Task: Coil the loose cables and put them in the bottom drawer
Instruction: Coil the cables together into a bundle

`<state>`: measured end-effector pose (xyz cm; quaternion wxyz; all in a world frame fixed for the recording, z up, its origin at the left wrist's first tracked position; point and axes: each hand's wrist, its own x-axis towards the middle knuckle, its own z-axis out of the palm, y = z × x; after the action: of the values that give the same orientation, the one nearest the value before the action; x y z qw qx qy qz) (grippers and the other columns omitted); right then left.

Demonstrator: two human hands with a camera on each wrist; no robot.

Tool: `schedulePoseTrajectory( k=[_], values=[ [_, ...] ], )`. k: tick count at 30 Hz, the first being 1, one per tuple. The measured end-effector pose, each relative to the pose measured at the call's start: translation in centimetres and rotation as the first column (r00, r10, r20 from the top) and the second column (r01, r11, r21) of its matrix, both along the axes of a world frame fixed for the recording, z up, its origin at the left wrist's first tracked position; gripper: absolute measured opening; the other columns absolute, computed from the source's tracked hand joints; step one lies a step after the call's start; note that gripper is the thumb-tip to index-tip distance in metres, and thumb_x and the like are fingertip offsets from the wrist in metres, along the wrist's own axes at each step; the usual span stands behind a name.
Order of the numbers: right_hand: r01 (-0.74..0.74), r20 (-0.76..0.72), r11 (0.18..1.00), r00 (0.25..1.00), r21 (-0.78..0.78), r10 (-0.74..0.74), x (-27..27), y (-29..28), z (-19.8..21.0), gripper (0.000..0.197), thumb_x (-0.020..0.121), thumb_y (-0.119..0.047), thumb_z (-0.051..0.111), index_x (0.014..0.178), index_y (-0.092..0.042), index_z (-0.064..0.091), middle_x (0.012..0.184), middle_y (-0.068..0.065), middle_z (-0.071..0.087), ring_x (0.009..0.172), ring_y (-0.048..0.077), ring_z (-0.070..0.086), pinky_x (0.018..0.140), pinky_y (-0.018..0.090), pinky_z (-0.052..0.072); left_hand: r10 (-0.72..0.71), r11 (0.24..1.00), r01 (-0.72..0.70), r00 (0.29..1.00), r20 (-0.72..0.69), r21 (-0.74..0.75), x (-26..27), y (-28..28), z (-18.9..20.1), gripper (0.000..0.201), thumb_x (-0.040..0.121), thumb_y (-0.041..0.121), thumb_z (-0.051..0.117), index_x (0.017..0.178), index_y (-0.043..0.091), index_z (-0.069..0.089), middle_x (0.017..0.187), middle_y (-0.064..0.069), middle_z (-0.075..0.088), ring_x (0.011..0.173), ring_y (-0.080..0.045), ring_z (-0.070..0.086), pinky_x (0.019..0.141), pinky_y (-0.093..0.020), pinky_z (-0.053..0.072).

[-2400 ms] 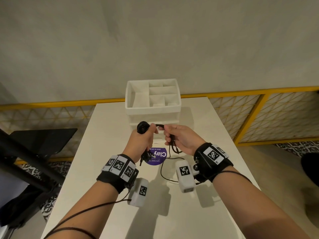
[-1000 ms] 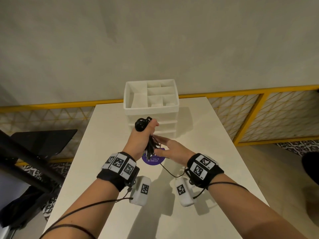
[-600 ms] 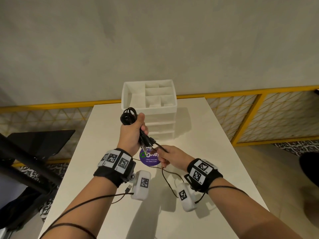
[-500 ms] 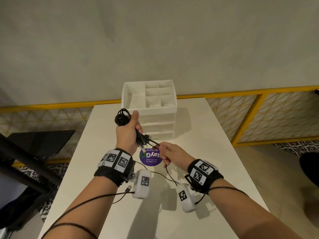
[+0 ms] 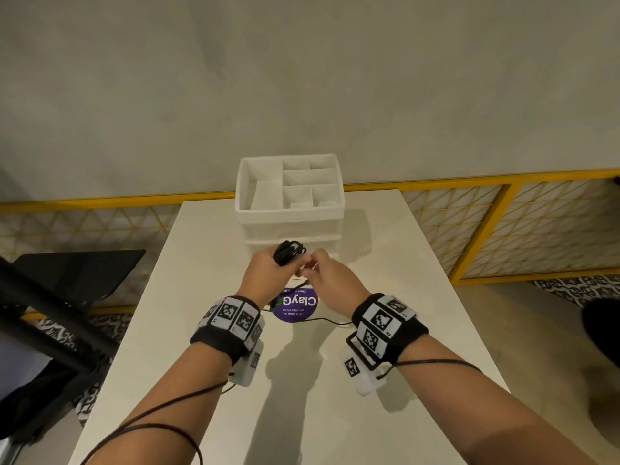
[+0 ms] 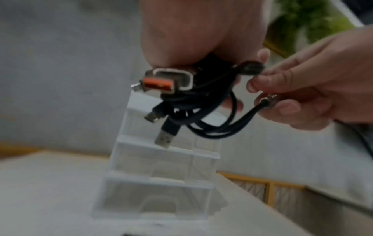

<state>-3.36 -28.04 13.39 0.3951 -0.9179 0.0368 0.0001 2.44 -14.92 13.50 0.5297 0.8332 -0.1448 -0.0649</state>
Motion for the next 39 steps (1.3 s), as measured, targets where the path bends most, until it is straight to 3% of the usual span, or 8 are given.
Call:
schedulePoseTrajectory(
  k=[4, 8, 12, 17, 21, 27, 33, 39],
  values=[
    [-0.029, 0.042, 1.0, 0.999, 0.007, 0.028, 0.2, 0.8, 0.4, 0.021, 0.096, -0.029, 0.04, 0.109, -0.012, 0.042, 0.077, 0.01, 0.062, 0.064, 0.024, 0.055, 0.054, 0.031, 0.037, -0.011, 0.989, -0.026, 0.967, -0.256, -0.143, -0.6, 0.2, 0.1, 0.034, 0.091, 0.037, 0.057, 0.067, 0.014, 0.061, 0.036, 0.008, 0.051, 0.036, -0.006, 0.045, 0.041, -0.018, 0.036],
    [-0.008, 0.004, 0.991, 1.0, 0.136, 0.007, 0.5, 1.0, 0.3, 0.019, 0.094, -0.032, 0.045, 0.105, -0.016, 0.043, 0.063, -0.002, 0.057, 0.056, 0.014, 0.056, 0.055, 0.028, 0.04, -0.134, 0.977, 0.042, 0.885, -0.445, -0.21, -0.8, 1.0, -0.7, 0.058, 0.091, 0.053, 0.046, 0.092, -0.001, 0.066, 0.05, -0.005, 0.058, 0.038, -0.011, 0.047, 0.043, -0.021, 0.04],
    [-0.013, -0.007, 0.97, 1.0, 0.243, 0.016, 0.6, 1.3, 0.6, 0.014, 0.094, -0.033, 0.046, 0.099, -0.021, 0.042, 0.053, -0.007, 0.058, 0.052, 0.009, 0.057, 0.052, 0.021, 0.037, -0.175, 0.965, 0.037, 0.829, -0.532, -0.26, -1.2, 1.0, -1.0, 0.062, 0.089, 0.062, 0.037, 0.083, 0.007, 0.063, 0.048, -0.001, 0.054, 0.041, -0.011, 0.049, 0.044, -0.022, 0.042],
    [0.03, -0.004, 0.949, 1.0, 0.313, -0.03, 0.8, 0.6, 0.6, 0.024, 0.089, -0.037, 0.056, 0.104, -0.022, 0.045, 0.065, 0.0, 0.062, 0.053, 0.008, 0.053, 0.06, 0.025, 0.043, -0.218, 0.908, -0.029, 0.818, -0.532, -0.418, -1.0, 0.9, -0.8, 0.048, 0.086, 0.056, 0.05, 0.066, 0.013, 0.051, 0.05, 0.002, 0.043, 0.045, -0.011, 0.041, 0.048, -0.022, 0.038],
    [0.02, 0.019, 0.912, 0.999, 0.41, -0.03, 0.7, -0.1, 0.7, 0.024, 0.09, -0.021, 0.056, 0.114, -0.017, 0.057, 0.068, -0.004, 0.061, 0.047, -0.004, 0.05, 0.061, 0.019, 0.042, -0.221, 0.884, -0.036, 0.846, -0.485, -0.466, -0.7, 1.2, -0.8, 0.039, 0.075, 0.042, 0.064, 0.052, 0.014, 0.048, 0.05, -0.002, 0.041, 0.047, -0.016, 0.041, 0.046, -0.023, 0.041],
    [0.063, 0.001, 0.89, 0.997, 0.451, -0.071, 0.6, -0.8, 0.0, 0.017, 0.089, -0.01, 0.057, 0.1, -0.008, 0.07, 0.061, -0.01, 0.062, 0.046, 0.002, 0.048, 0.054, 0.015, 0.044, -0.207, 0.891, -0.026, 0.866, -0.456, -0.454, -0.7, 0.9, -0.7, 0.011, 0.082, 0.004, 0.066, 0.092, 0.008, 0.063, 0.049, 0.004, 0.05, 0.048, -0.011, 0.042, 0.049, -0.024, 0.039],
    [0.067, -0.017, 0.823, 0.997, 0.564, -0.069, 0.1, -0.2, -0.2, 0.019, 0.091, -0.018, 0.056, 0.102, -0.016, 0.07, 0.079, -0.007, 0.066, 0.061, 0.007, 0.055, 0.058, 0.017, 0.046, -0.172, 0.855, -0.098, 0.872, -0.458, -0.509, -0.5, 0.8, -0.8, 0.011, 0.086, 0.007, 0.064, 0.097, 0.008, 0.064, 0.048, 0.005, 0.046, 0.049, -0.012, 0.041, 0.051, -0.026, 0.038],
    [0.098, 0.082, 0.815, 0.981, 0.571, -0.175, 0.0, 1.1, -0.5, 0.012, 0.083, -0.01, 0.064, 0.087, -0.015, 0.074, 0.076, 0.003, 0.071, 0.049, 0.008, 0.056, 0.052, 0.013, 0.043, -0.144, 0.787, -0.172, 0.882, -0.448, -0.592, -0.8, 0.3, -0.2, 0.01, 0.084, 0.012, 0.067, 0.092, 0.007, 0.062, 0.057, 0.001, 0.06, 0.053, -0.013, 0.055, 0.051, -0.021, 0.048]
  ],
)
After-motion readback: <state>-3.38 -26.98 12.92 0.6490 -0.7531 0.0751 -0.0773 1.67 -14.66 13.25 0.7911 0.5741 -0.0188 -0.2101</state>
